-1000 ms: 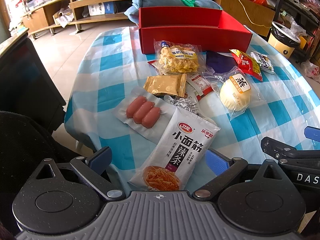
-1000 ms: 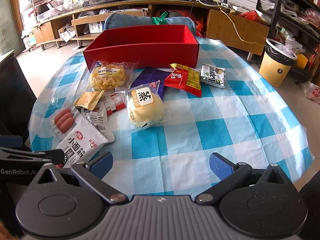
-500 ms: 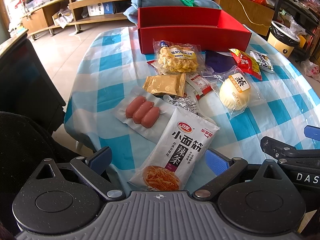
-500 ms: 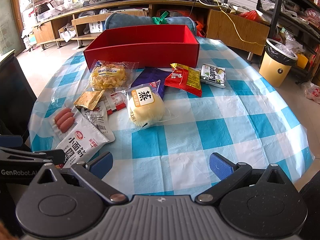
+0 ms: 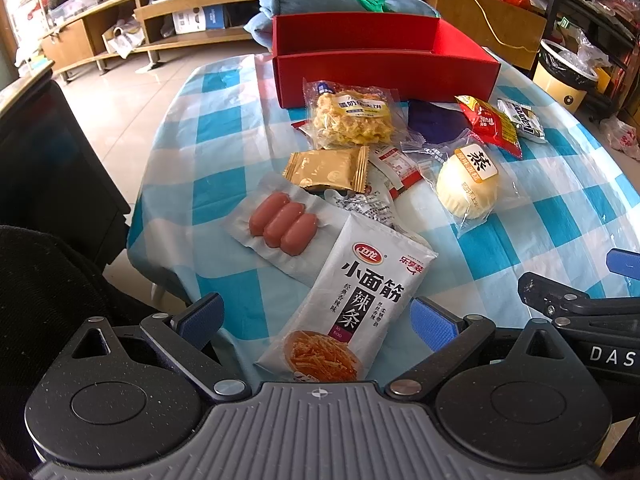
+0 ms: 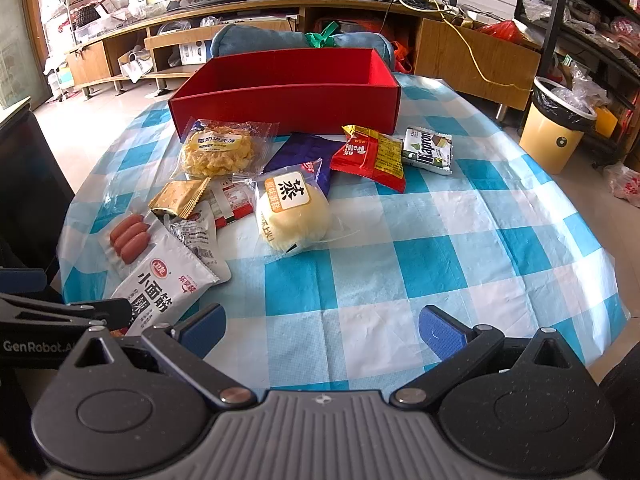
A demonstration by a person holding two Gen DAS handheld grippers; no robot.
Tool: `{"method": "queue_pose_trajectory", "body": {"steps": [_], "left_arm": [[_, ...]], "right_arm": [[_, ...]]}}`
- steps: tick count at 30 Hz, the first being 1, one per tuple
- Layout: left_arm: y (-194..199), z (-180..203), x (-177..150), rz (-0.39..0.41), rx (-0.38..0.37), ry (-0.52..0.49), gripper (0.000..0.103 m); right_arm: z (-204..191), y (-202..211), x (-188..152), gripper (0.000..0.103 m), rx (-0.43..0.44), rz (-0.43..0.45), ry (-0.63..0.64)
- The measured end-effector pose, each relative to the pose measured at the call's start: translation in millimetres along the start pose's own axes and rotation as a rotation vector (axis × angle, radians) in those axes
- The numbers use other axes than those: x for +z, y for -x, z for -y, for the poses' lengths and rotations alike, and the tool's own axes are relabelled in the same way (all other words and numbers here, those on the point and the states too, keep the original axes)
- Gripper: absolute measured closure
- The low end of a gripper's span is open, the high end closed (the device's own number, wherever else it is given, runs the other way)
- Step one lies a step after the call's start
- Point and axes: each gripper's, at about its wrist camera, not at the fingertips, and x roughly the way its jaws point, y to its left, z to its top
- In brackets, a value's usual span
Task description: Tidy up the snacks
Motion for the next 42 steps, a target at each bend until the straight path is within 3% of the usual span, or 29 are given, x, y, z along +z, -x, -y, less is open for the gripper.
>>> {"method": "queue_pose_trajectory", "body": {"steps": [14,24,30,36,42], "left_arm": [[-1.3,-1.7,-1.9,-0.008,-0.009,0.0,0.002],[-11.9,2.6,0.0,-0.057,-0.02,-0.037,0.002],[-25.3,12.8,5.4,-0.119,-0.023,-0.094,0.003],[-37.3,19.7,14.0,-0.132,0.026,-0.153,0.003],[-57.9,15.2,10.5,-0.201,0.006,-0.147,0.003]], "right_arm": [[-3.4,-1.9,-2.9,0.004,0.0,-0.007,0.006],[4.9,-4.0,1.1,0.004,-0.002,-0.02,-0.003],[12.0,-7.4,16.4,0.004,0.006,-0.025,0.002],[12.3,-16.9,39.5,0.004,0.012,-0.03,0.05],[8.9,-40.6,60.5,0.004,0.009,-0.058,0.109]]}}
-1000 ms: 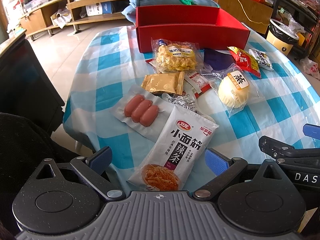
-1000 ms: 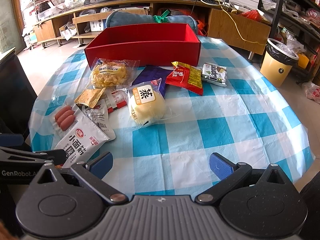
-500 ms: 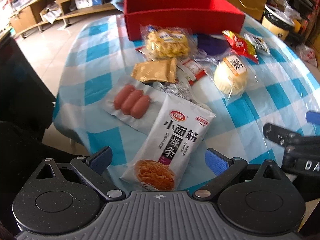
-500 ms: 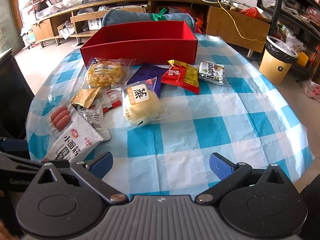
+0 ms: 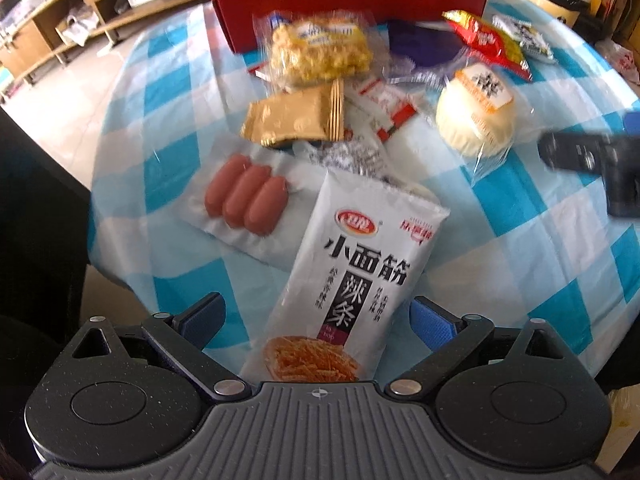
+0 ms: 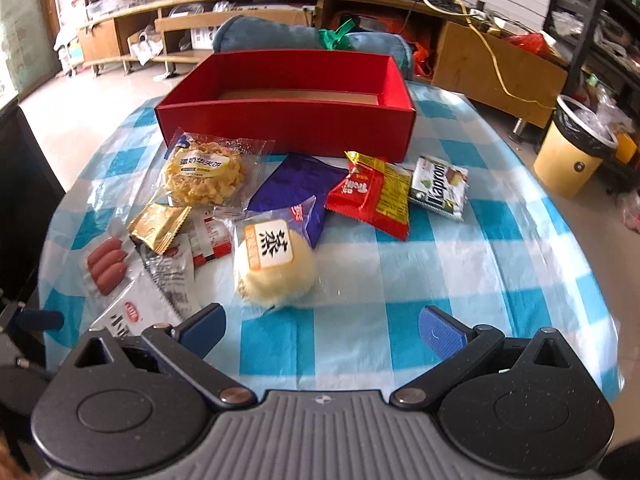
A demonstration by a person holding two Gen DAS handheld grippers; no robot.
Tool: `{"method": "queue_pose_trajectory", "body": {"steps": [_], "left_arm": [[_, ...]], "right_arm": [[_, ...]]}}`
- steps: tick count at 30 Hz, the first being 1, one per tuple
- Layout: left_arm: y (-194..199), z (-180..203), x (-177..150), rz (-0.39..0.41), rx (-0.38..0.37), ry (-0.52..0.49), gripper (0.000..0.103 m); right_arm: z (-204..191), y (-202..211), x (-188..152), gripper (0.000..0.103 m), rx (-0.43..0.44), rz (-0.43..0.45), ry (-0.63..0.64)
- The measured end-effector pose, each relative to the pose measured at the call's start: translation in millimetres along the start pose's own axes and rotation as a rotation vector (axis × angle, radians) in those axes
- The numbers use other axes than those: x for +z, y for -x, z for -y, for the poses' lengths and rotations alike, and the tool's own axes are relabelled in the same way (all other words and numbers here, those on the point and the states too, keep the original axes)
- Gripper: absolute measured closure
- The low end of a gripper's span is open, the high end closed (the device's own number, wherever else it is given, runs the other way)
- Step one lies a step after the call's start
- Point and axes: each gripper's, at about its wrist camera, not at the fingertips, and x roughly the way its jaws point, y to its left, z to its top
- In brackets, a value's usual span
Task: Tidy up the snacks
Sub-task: 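Grasp the white spicy-strip bag with the left gripper while the right gripper grasps the wrapped bun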
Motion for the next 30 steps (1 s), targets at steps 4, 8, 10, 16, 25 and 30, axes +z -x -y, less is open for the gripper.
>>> {"method": "queue_pose_trajectory", "body": {"steps": [4,8,10,16,25,30], "left_arm": [[-10.2,-1.6,2.9,-0.034,-0.03,0.019,0.003],[-16.4,-1.5,5.8,-0.055,-0.059,0.032,0.002],[-18.4,-3.5,7.6,-0.065,-0.075,0.045,0.001],[-22.4,-6.0,12.9,-0.078,-0.084,0.055,0.0],[-21.0,-6.3,10.8,-0.076,-0.079,0.05,0.0],[-20.8,-9.1,7.9,-0.069,-0.081,0.056,0.0]], "right_arm": [[-2.7,-19.2,13.9,0.004,0.004,-0.022,0.041],[-6.6,-39.3,27.2,0.004,0.005,-0.044,0.102],[-8.1,-48.9,33.8,0.004,0.025,-0.057,0.13],[-15.8,-70.2,43.2,0.004,0.1,-0.122,0.147],[-15.2,-96.7,35.8,0.003,0.123,-0.205,0.135],[-11.5,-98.1,34.5,0.003,0.134,-0.198,0.132]]}}
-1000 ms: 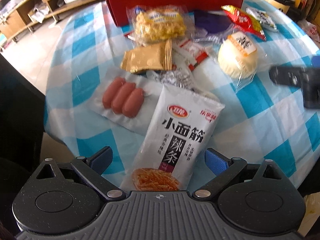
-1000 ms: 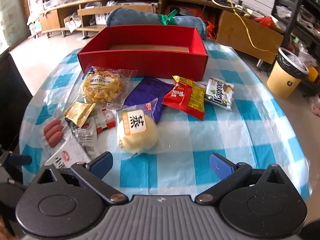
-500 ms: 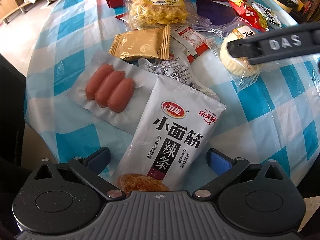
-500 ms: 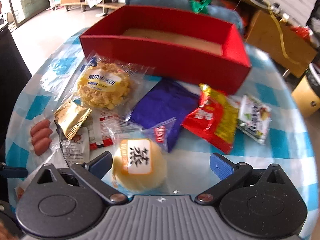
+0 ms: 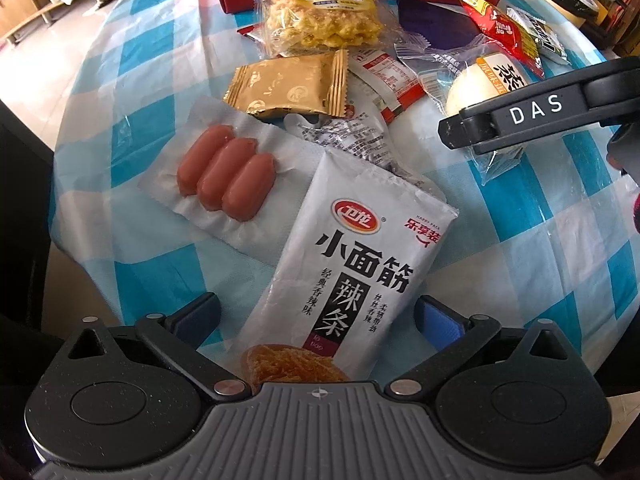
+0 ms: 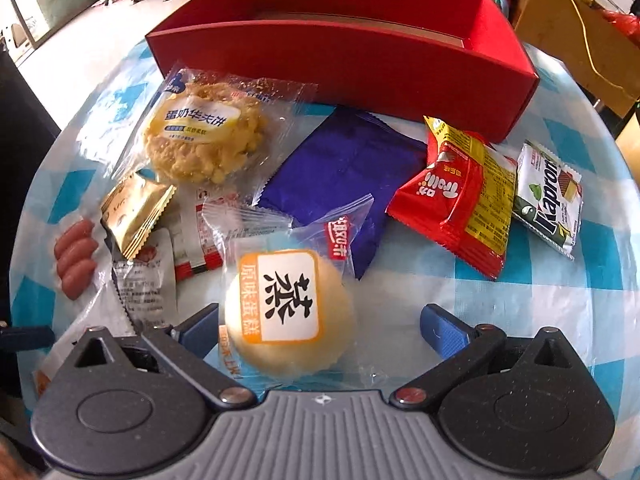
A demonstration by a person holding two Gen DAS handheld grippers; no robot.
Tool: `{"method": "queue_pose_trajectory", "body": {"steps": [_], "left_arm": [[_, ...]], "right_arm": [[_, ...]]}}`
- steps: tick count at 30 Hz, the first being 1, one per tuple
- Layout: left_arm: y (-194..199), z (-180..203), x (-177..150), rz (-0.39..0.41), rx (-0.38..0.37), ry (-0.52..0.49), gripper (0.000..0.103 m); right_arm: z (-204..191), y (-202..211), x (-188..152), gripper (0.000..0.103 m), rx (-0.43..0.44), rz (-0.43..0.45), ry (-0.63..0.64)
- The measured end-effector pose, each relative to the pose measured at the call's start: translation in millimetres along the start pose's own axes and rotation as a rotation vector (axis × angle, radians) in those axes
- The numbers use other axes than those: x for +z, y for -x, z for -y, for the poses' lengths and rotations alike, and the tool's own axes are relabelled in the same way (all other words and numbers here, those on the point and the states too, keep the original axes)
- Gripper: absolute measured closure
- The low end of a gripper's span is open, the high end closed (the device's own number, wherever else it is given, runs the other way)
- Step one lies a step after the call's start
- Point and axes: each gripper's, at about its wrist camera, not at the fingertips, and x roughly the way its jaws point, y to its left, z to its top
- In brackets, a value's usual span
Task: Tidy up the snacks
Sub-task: 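Grasp the white spicy-strip bag with the left gripper while the right gripper grasps the wrapped bun, then lift and carry the strip bag and bun with both grippers into the red box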
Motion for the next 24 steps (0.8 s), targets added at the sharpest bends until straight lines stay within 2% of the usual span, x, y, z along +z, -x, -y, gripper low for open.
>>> {"method": "queue_pose_trajectory", "body": {"steps": [2,4,5,8,15,24], "left_arm": [[0.1,0.8,-1.1,0.003,0.001,-0.001,0.0],[0.6,0.8,-1.2,0.002,-0.001,0.004,0.001],[1.7,0.8,-1.8,0.003,0.0,0.011,0.003],[7.5,-0.5,-2.2,0.008,0.001,0.044,0.012],[17.7,4.3,2.9,0.025,0.0,0.046,0.039],[27.4,17.6,9.2,0.058,-0.015,0.044,0.048]], "right_arm": [[-2.7,0.5,-1.9,0.005,-0.019,-0.002,0.032],[-4.9,5.3,-6.2,0.014,-0.014,0.012,0.044],[-5.3,9.6,-7.3,0.025,-0.01,0.019,0.046],[-2.9,18.3,-11.4,0.046,0.019,0.035,0.039],[6.2,27.7,-26.3,0.049,0.038,0.04,0.023],[15.9,50.6,-44.2,0.05,0.051,0.086,-0.022]]}}
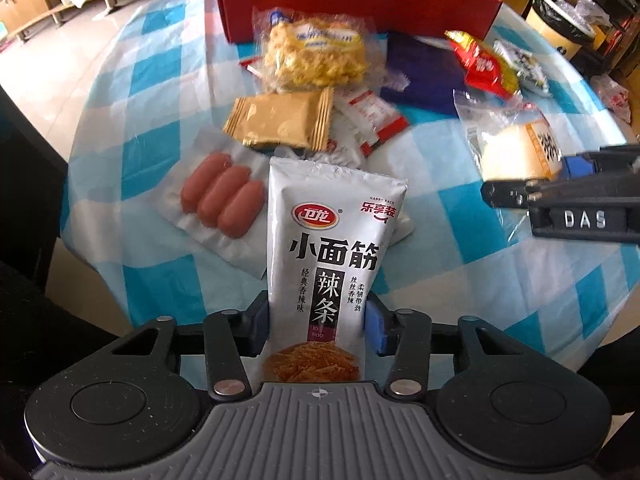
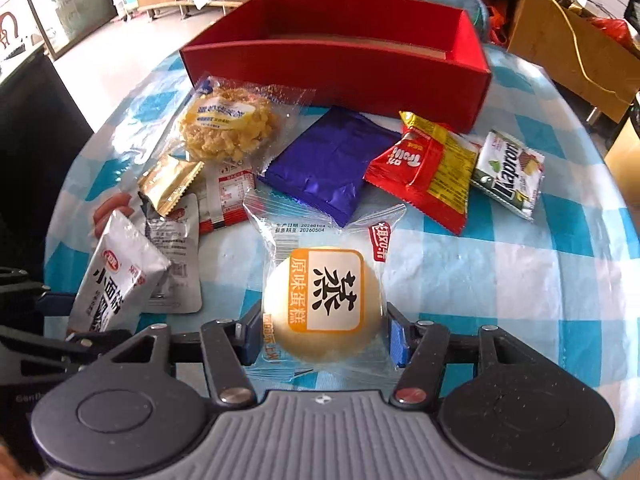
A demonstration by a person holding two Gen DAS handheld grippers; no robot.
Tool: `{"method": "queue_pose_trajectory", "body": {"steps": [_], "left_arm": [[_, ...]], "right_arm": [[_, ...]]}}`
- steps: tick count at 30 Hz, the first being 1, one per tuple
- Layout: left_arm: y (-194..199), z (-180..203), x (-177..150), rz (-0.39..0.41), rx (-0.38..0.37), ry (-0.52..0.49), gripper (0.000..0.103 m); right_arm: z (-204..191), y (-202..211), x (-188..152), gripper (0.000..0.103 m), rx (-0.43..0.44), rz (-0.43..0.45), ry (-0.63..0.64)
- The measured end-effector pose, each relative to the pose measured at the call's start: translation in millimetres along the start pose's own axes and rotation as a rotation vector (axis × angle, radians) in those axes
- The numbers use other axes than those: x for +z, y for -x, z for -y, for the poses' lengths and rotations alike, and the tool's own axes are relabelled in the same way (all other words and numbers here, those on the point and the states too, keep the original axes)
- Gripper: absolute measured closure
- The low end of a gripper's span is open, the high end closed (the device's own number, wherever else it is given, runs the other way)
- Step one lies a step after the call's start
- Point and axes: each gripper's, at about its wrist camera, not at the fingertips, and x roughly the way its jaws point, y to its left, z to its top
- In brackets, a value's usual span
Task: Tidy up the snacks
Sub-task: 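Lift and carry the strip bag and bun with both grippers into the red box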
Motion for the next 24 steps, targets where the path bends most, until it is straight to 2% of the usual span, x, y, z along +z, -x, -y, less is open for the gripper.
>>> {"method": "queue_pose_trajectory", "body": {"steps": [9,15,24], "left_arm": [[6.9,9.0,14.8,0.038,-0.01,-0.021,0.049],[9.3,8.8,42.1,0.091,-0.048,-0.017,0.049],[5.7,2.4,74.7,0.13,-0.085,0.007,0.049]], "right_arm": [[9.1,14.7,0.1,0.05,-0.011,0.041,-0.051],[9.4,7.9,16.8,0.05,-0.017,0.037,-0.066],[13.0,5.5,39.1,0.05,-0.024,0.05,-0.089]]}}
